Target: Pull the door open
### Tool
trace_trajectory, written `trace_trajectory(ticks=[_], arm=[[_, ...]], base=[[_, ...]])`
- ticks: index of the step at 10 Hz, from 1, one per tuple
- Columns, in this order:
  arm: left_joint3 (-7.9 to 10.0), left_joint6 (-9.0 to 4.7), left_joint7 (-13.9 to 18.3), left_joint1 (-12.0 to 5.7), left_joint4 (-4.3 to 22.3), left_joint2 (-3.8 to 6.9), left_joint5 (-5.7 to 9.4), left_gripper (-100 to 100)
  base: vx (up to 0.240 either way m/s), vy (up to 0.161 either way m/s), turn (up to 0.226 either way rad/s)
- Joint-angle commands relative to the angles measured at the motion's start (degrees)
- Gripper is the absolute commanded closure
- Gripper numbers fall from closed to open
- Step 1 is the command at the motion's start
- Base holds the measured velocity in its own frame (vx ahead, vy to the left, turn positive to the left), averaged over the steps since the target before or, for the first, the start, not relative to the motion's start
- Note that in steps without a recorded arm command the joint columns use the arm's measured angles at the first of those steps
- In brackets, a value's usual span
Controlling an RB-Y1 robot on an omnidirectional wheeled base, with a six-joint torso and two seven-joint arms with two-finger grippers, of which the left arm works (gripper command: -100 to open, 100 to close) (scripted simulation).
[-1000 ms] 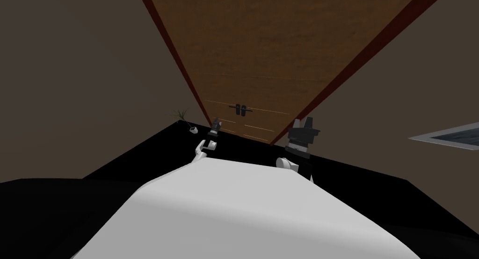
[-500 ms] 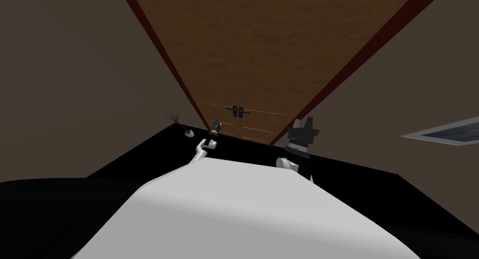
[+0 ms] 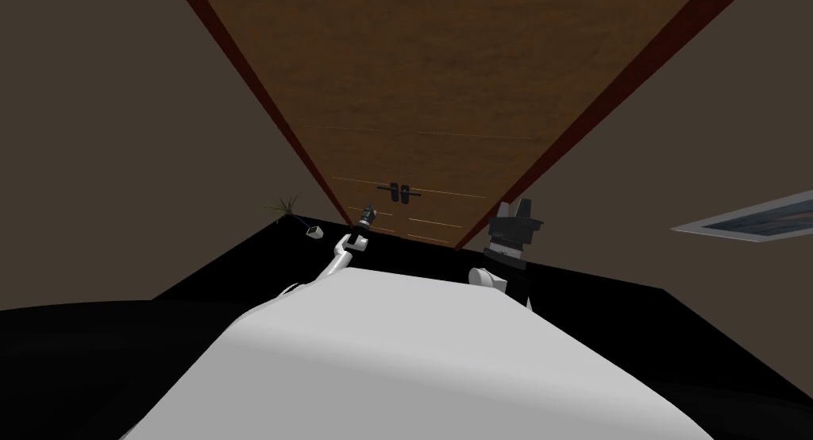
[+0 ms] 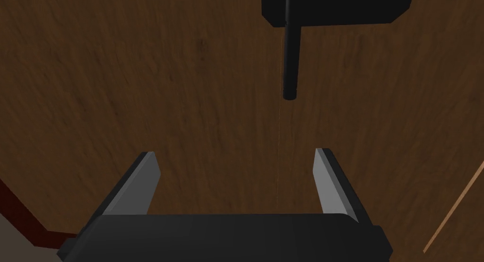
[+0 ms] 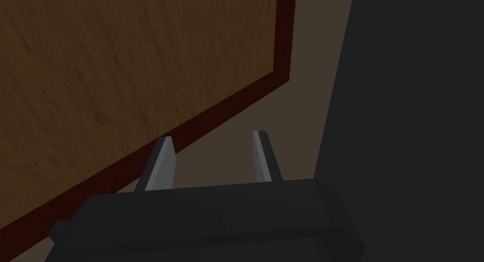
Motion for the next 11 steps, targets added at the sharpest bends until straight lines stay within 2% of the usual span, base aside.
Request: trace_trajectory(ticks=[1,6,7,8,9,10,11], arm=[[-0.17,0.75,0.5,-1.32,2.2,0.62,0.31,-100],[-0.62,2.19,1.6,-5.14,8.8,1.99,1.08,-100],[-0.67,2.30,1.7,-5.44,9.3,2.09,1.13,-100],[-0.61,2.32,1.6,-5.08,8.6,1.90,1.06,-100],[0.92,1.83,2.3,-4.44,10.2,3.91,1.74,-100],[0.92,1.83,2.3,-4.44,10.2,3.91,1.74,-100],[2.07,1.34,2.9,-3.97,11.3,5.46,2.29,-100]], base=[[0.177,0.002,-0.075],[0.165,0.012,-0.089],[0.145,0.016,-0.047],[0.053,0.008,-0.006],[0.039,-0.008,-0.061],[0.035,-0.006,-0.035],[0.049,-0.018,-0.089]])
